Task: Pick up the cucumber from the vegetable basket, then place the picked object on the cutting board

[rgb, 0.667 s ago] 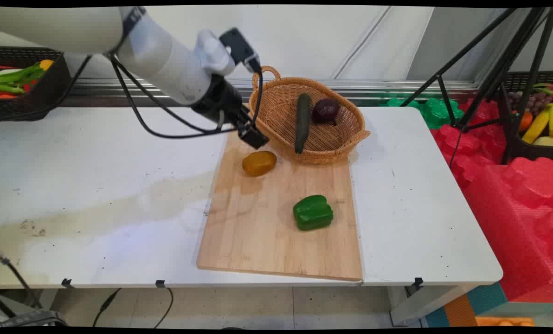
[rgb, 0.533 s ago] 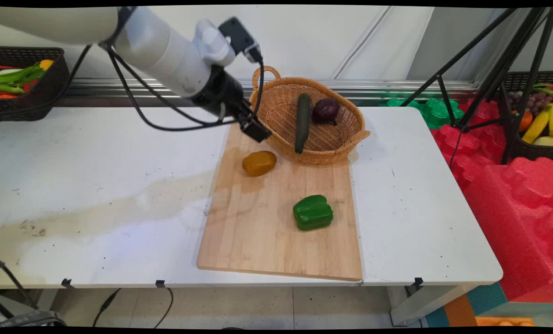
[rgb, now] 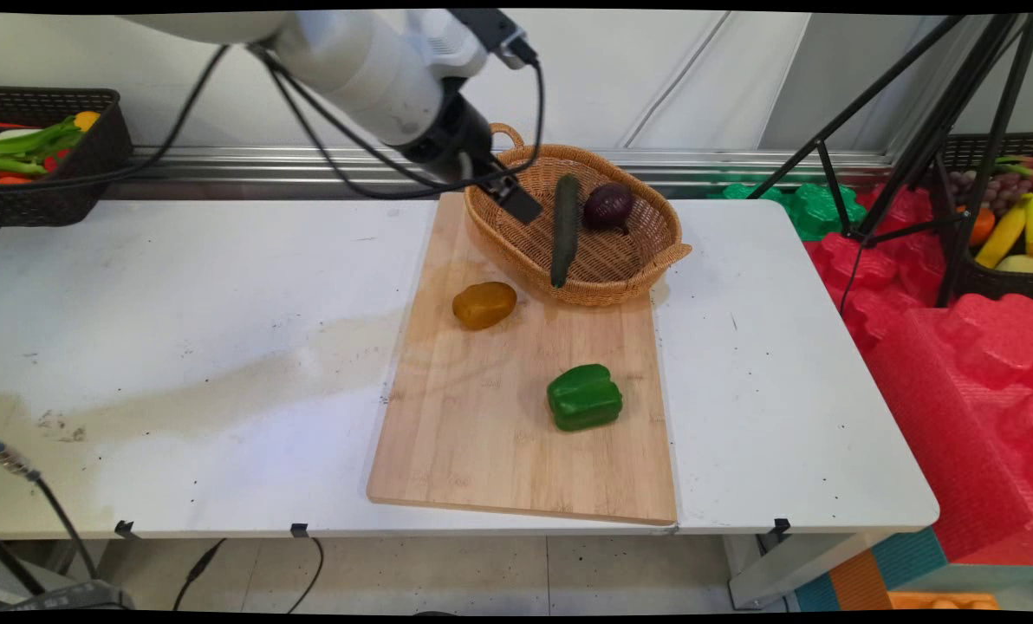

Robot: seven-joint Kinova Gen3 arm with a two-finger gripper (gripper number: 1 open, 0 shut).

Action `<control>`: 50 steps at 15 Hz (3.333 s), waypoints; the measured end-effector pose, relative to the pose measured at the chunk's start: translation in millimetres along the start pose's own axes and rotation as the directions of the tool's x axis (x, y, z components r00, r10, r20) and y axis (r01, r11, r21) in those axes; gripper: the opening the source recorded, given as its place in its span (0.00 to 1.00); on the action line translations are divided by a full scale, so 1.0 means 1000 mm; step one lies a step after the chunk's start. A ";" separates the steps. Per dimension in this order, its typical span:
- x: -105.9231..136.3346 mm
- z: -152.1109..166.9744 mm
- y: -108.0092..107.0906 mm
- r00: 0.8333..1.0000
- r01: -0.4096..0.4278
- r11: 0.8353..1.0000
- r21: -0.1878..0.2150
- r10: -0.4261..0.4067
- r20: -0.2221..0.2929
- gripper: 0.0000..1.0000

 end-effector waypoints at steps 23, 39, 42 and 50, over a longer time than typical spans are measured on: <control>0.027 0.200 0.014 0.949 0.286 0.954 0.086 -0.294 0.111 1.00; 0.032 0.152 0.027 0.910 0.412 0.886 0.210 -0.410 -0.058 0.00; 0.038 0.122 0.032 0.915 0.402 0.888 0.224 -0.390 -0.100 0.00; 0.039 0.049 0.053 0.959 0.274 0.942 0.195 -0.253 -0.127 0.00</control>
